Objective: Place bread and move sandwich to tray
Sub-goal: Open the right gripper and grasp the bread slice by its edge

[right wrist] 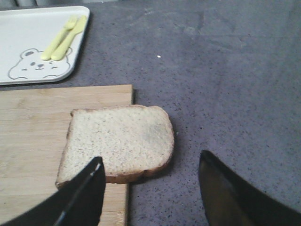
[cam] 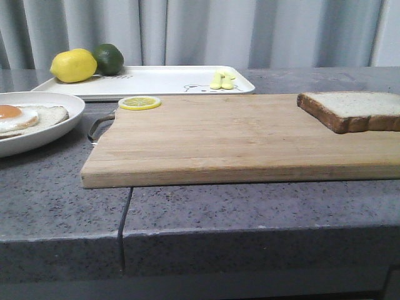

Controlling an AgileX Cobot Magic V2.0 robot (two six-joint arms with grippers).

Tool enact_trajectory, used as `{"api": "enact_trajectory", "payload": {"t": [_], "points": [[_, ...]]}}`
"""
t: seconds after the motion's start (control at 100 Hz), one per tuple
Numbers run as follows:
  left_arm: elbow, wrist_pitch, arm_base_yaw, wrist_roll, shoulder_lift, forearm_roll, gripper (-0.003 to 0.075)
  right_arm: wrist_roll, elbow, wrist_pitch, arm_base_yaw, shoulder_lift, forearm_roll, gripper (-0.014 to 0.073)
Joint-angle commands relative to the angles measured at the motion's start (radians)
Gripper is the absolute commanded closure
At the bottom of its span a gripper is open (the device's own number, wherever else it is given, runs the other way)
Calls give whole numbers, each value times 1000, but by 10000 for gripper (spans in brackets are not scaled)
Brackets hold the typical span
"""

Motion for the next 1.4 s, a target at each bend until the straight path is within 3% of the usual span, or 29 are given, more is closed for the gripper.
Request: {"api": "enact_trajectory", "payload": {"t": [0.0,0.25,0.44,0.52,0.64,0.81,1.08,1.39], "points": [[-35,-66,2,0,6,-26,407,4,-35,-98,-22,48,42,146],[-35,-66,2,0,6,-26,407,-113,-35,-164,-68,164,275,146],[-35,-66,2,0,6,-26,407,-380,-27,-161,-170,233,625,146],[-35,-66,2,0,6,-26,407,-574,-13,-140,-228,253,865,146],[-35,-66,2,0,6,-26,407,-770,22,-82,-298,285,1071,146],[-35,-66,2,0,6,-26,407,-836,63,-8,-352,348,1137,146],[-35,-66,2,0,6,-26,407,-906,67,97,-354,466,1253,146],[-35,-66,2,0,6,-26,407,-919,67,121,-354,531,1286,146]]}}
